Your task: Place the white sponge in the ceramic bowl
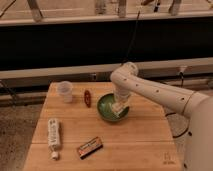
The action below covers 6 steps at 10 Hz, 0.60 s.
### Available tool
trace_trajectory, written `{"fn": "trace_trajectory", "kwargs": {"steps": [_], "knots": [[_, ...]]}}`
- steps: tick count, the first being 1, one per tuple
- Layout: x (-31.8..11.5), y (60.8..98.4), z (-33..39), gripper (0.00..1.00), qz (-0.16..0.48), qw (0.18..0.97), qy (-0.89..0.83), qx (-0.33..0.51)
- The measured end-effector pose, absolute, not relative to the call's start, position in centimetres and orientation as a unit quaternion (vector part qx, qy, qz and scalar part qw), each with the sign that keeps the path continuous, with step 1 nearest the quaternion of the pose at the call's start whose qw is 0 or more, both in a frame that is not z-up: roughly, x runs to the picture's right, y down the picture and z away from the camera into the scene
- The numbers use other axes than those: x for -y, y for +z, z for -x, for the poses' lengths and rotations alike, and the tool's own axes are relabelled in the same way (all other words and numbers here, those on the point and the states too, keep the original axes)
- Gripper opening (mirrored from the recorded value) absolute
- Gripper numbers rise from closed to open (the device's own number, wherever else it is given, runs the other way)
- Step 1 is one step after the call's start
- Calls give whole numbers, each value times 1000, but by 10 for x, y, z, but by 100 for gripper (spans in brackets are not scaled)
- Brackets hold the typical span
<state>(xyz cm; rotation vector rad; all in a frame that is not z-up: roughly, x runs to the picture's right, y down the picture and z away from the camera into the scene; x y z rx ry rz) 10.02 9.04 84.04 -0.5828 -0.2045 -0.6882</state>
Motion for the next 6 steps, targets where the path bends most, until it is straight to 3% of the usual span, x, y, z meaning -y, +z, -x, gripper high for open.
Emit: {"fn": "trace_trajectory", "kwargs": {"steps": [6], "knots": [[-88, 843, -98, 0, 281, 892, -340, 101]]}}
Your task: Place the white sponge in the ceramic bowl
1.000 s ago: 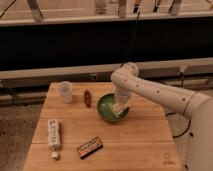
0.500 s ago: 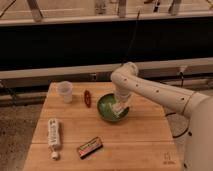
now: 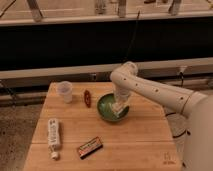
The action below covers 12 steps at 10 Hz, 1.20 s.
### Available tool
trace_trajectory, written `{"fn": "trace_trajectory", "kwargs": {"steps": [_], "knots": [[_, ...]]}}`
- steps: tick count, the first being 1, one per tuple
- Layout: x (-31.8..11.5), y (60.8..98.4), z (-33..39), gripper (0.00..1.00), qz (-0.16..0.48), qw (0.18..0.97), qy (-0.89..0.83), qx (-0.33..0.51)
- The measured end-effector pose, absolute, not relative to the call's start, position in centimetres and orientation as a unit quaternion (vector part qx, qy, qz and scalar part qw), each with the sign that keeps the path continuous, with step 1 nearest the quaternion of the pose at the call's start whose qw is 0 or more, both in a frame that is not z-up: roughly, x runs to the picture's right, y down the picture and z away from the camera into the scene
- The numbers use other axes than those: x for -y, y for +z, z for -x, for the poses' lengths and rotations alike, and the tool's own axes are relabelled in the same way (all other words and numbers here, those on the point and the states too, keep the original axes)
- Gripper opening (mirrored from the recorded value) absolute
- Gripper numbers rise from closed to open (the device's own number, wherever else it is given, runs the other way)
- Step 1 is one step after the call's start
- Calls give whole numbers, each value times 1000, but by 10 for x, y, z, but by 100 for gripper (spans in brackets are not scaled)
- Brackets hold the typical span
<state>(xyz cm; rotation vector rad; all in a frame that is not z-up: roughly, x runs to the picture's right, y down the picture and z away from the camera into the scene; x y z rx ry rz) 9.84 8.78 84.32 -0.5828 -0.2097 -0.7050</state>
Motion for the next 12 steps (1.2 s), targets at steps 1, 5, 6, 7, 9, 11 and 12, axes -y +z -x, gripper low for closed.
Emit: {"fn": "trace_trajectory", "kwargs": {"steps": [1, 5, 6, 7, 9, 11, 12], "knots": [[-87, 844, -98, 0, 281, 892, -341, 101], [-87, 845, -98, 6, 282, 889, -345, 103], [-86, 845, -98, 6, 281, 889, -346, 103], [-86, 846, -98, 6, 282, 888, -347, 103], [-86, 847, -98, 9, 283, 887, -349, 104], [-86, 848, -98, 12, 284, 886, -351, 104], [-85, 848, -97, 14, 284, 885, -353, 105]]}}
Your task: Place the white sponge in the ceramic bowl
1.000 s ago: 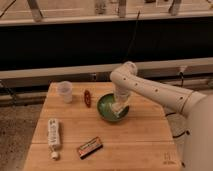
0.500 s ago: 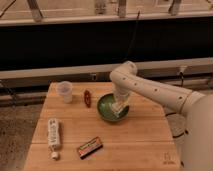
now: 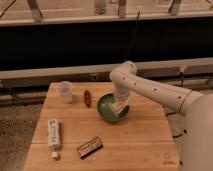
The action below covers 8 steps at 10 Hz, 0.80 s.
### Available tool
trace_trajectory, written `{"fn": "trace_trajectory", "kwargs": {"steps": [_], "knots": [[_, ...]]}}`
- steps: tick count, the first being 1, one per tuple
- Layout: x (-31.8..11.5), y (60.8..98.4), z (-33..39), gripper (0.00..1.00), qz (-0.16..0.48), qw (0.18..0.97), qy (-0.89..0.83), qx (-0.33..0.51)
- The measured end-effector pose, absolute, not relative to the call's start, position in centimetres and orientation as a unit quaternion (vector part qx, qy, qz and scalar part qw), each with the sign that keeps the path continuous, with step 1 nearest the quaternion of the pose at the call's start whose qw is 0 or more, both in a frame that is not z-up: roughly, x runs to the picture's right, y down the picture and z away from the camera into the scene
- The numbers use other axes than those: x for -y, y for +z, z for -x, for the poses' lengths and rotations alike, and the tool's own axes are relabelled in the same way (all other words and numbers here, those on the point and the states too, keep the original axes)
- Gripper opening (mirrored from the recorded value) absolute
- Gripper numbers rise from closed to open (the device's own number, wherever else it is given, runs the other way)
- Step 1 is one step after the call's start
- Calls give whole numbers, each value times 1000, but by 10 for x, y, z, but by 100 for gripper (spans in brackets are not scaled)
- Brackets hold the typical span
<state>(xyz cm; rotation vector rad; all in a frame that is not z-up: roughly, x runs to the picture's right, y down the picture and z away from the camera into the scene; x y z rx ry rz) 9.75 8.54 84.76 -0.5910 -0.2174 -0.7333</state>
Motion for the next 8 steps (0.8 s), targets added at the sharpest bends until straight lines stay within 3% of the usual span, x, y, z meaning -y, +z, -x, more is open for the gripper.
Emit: {"fn": "trace_trajectory", "kwargs": {"steps": [3, 5, 8], "knots": [[-85, 848, -98, 19, 285, 884, -355, 105], [-85, 849, -98, 29, 286, 883, -356, 105], [-84, 850, -98, 29, 287, 882, -360, 106]]}}
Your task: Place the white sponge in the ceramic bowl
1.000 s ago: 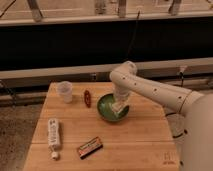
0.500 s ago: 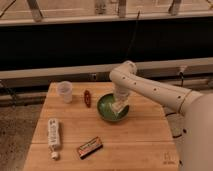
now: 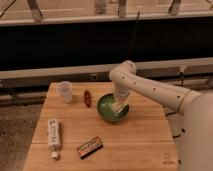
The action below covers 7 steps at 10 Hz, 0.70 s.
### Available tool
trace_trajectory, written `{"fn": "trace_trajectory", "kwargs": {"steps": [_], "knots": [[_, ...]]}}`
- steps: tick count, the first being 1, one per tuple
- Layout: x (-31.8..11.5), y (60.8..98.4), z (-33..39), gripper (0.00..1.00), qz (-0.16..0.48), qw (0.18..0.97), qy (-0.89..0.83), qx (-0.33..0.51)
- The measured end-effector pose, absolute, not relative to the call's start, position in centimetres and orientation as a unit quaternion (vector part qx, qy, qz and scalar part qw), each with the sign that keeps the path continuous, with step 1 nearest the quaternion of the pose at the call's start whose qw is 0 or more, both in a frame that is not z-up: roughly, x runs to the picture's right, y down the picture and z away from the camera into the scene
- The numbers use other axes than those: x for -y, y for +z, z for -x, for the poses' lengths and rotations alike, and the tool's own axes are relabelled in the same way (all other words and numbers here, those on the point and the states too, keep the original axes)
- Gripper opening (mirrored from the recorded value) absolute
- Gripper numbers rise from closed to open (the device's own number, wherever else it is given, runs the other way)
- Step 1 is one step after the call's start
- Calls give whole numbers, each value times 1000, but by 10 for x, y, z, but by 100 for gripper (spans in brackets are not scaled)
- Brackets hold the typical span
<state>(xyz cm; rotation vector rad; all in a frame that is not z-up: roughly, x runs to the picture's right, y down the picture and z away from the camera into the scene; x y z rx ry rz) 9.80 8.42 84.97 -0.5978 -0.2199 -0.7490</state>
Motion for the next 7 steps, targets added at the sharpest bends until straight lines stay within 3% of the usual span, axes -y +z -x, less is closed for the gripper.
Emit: {"fn": "trace_trajectory", "kwargs": {"steps": [1, 4, 5, 7], "knots": [[-84, 850, -98, 31, 288, 881, -361, 106], [-84, 851, -98, 61, 288, 879, -364, 106], [-83, 851, -98, 67, 288, 879, -365, 107], [-84, 852, -99, 67, 289, 878, -367, 107]]}}
